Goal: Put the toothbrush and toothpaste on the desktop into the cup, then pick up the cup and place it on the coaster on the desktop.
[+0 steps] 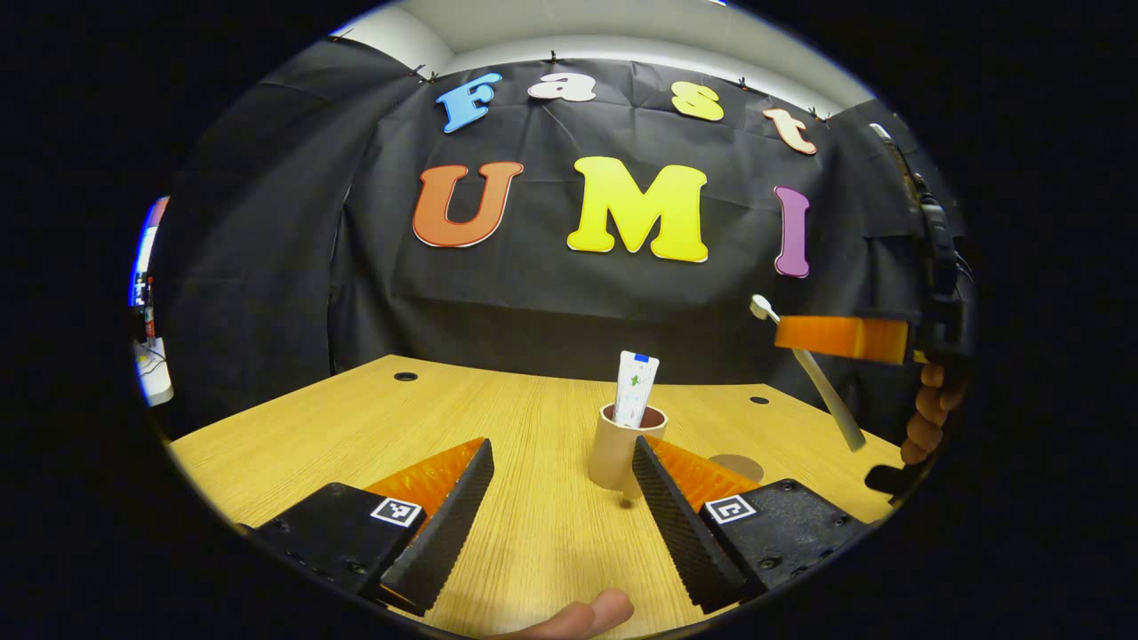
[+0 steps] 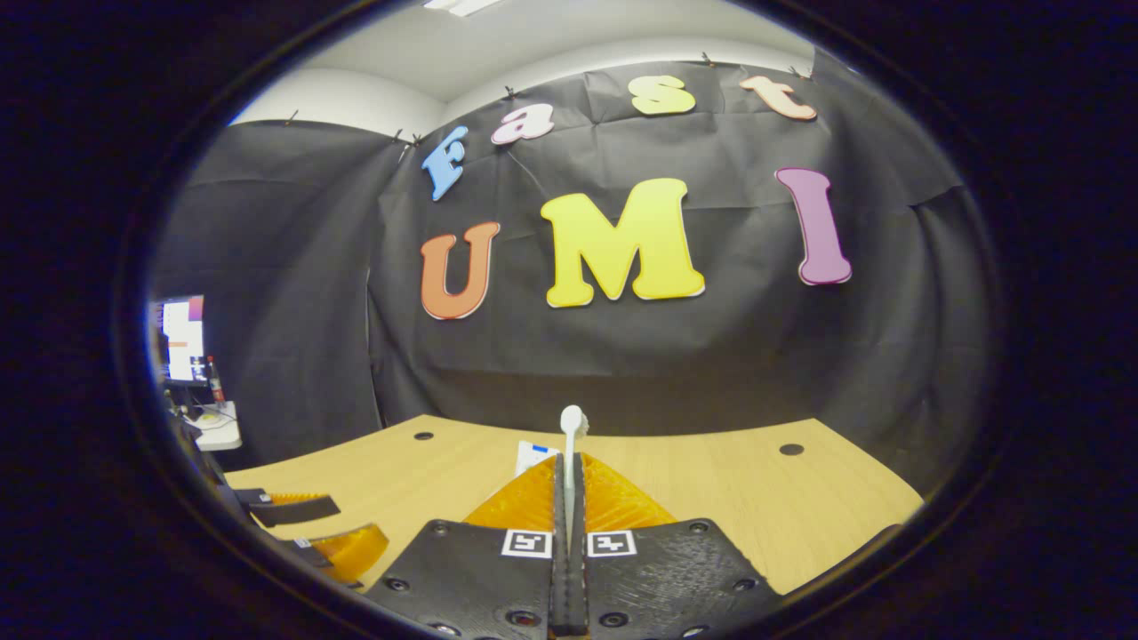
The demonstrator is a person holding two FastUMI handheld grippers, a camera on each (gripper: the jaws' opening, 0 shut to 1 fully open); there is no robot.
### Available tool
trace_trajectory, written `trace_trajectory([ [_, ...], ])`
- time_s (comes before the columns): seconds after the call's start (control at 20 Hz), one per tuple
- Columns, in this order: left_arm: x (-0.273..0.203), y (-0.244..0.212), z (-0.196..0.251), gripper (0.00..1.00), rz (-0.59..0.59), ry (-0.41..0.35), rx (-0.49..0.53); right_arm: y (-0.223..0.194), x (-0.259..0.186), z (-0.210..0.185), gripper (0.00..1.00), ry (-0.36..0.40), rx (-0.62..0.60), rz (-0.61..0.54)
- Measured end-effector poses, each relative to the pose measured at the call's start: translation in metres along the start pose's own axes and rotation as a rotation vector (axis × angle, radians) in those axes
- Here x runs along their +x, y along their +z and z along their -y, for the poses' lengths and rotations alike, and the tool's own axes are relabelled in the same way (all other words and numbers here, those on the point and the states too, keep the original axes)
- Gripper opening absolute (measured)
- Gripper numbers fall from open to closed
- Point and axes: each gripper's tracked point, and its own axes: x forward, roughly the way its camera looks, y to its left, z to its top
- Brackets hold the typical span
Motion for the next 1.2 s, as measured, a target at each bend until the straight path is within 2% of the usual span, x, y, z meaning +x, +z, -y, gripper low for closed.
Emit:
trace_trajectory([
  [0.2,-0.023,-0.012,-0.013,0.99,-0.010,-0.005,-0.008,0.015,0.047,-0.027,0.00,0.012,0.011,0.021],
  [0.5,-0.046,-0.025,-0.030,0.99,-0.007,0.005,-0.041,-0.014,0.119,-0.056,0.00,-0.033,-0.082,0.003],
  [0.65,-0.051,-0.029,-0.043,0.96,-0.010,0.020,-0.055,-0.013,0.133,-0.057,0.00,-0.066,-0.021,0.000],
  [0.8,-0.052,-0.036,-0.045,0.97,-0.023,0.009,-0.058,-0.011,0.143,-0.048,0.00,-0.126,-0.036,0.019],
  [1.2,-0.053,-0.043,-0.036,0.98,-0.039,-0.020,-0.059,-0.019,0.149,-0.058,0.02,-0.119,-0.067,0.010],
])
